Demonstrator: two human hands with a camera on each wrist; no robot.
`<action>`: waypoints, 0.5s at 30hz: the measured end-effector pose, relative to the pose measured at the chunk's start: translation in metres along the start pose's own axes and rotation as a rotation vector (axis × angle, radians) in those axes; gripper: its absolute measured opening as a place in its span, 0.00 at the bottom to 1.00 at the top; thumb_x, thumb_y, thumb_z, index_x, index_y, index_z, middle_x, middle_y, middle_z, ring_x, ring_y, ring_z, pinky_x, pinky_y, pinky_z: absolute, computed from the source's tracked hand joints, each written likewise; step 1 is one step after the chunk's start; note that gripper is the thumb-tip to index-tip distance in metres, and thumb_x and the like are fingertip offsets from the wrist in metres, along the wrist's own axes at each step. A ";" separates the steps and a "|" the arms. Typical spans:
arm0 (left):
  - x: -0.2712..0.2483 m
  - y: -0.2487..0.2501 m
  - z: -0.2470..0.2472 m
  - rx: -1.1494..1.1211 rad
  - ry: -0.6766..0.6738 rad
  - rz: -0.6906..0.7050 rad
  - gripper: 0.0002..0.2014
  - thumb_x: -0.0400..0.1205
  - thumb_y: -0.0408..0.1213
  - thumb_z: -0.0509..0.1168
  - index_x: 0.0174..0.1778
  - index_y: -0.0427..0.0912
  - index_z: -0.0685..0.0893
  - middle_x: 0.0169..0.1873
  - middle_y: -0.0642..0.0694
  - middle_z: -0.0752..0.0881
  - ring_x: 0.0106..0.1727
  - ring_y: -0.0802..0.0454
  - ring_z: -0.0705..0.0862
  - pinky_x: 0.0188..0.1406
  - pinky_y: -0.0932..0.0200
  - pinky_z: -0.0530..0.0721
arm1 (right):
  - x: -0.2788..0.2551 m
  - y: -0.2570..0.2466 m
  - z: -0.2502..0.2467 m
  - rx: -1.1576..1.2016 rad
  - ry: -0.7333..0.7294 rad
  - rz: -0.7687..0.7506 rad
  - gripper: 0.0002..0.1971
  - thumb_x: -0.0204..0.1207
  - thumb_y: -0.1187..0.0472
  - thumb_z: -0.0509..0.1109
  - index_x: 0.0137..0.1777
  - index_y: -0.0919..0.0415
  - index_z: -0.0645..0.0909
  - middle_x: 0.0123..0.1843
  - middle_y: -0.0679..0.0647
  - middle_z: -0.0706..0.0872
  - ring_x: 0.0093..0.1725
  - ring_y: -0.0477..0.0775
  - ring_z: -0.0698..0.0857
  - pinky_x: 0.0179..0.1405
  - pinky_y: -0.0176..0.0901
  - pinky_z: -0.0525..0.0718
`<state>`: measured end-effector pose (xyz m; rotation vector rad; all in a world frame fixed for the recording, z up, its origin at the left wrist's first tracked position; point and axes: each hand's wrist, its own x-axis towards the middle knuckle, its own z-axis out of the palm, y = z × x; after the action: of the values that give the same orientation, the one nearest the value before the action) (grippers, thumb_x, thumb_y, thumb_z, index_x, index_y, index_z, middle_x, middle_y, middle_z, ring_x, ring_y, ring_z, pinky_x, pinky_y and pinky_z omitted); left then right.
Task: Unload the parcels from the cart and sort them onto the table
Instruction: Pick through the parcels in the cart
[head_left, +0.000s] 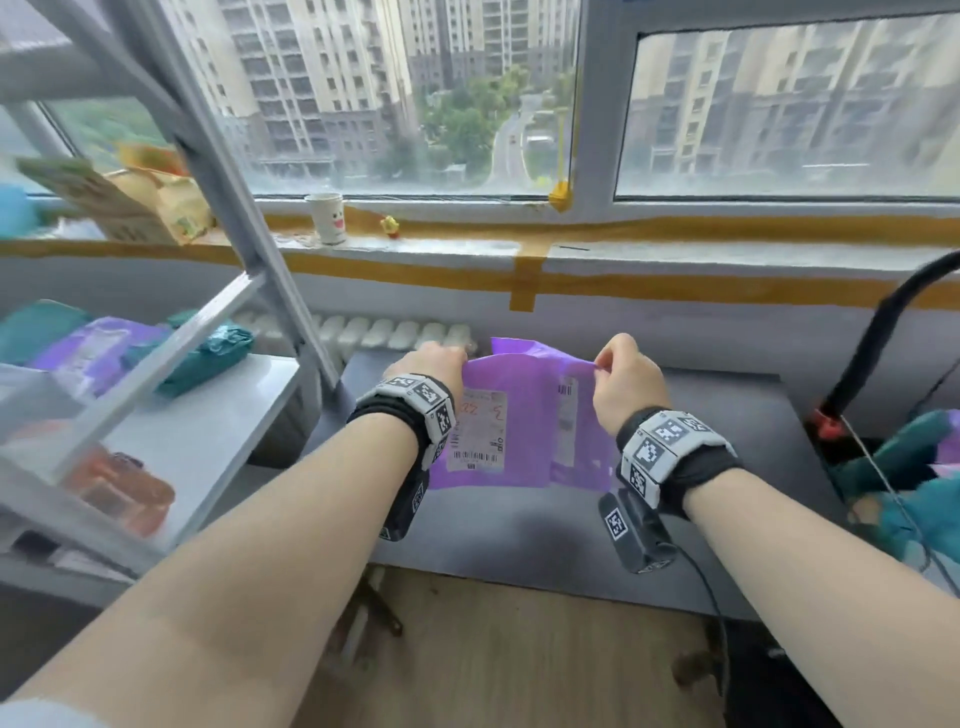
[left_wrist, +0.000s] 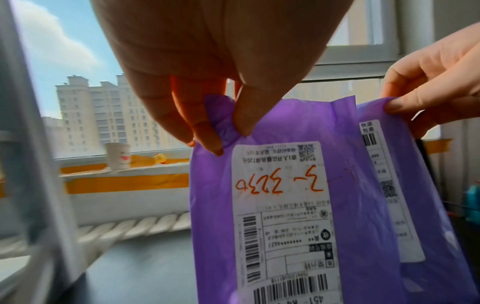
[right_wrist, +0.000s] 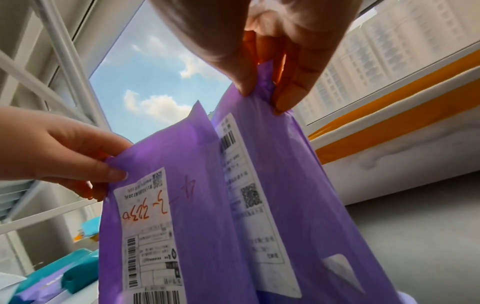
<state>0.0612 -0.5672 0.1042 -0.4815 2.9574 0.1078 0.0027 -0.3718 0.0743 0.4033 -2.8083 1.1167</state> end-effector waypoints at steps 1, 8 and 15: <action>0.004 -0.021 0.000 0.010 -0.015 -0.032 0.17 0.80 0.31 0.57 0.65 0.44 0.76 0.60 0.38 0.77 0.61 0.37 0.81 0.60 0.44 0.80 | 0.006 -0.013 0.016 0.008 -0.022 -0.012 0.04 0.80 0.67 0.59 0.51 0.65 0.74 0.48 0.64 0.83 0.53 0.66 0.79 0.45 0.47 0.73; 0.037 -0.123 0.013 0.009 -0.063 -0.197 0.19 0.81 0.31 0.55 0.67 0.45 0.75 0.61 0.38 0.74 0.64 0.35 0.78 0.63 0.42 0.78 | 0.052 -0.073 0.101 -0.023 -0.179 -0.076 0.05 0.79 0.66 0.57 0.51 0.61 0.73 0.48 0.63 0.83 0.48 0.65 0.79 0.42 0.44 0.71; 0.092 -0.154 0.015 0.031 -0.098 -0.291 0.19 0.81 0.33 0.56 0.68 0.46 0.75 0.62 0.36 0.73 0.66 0.35 0.75 0.64 0.41 0.78 | 0.120 -0.075 0.136 -0.057 -0.234 -0.058 0.08 0.81 0.65 0.56 0.55 0.61 0.75 0.48 0.61 0.76 0.42 0.60 0.73 0.45 0.42 0.69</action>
<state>0.0259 -0.7405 0.0678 -0.8673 2.7547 0.0515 -0.0898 -0.5427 0.0463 0.6448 -2.9970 1.0370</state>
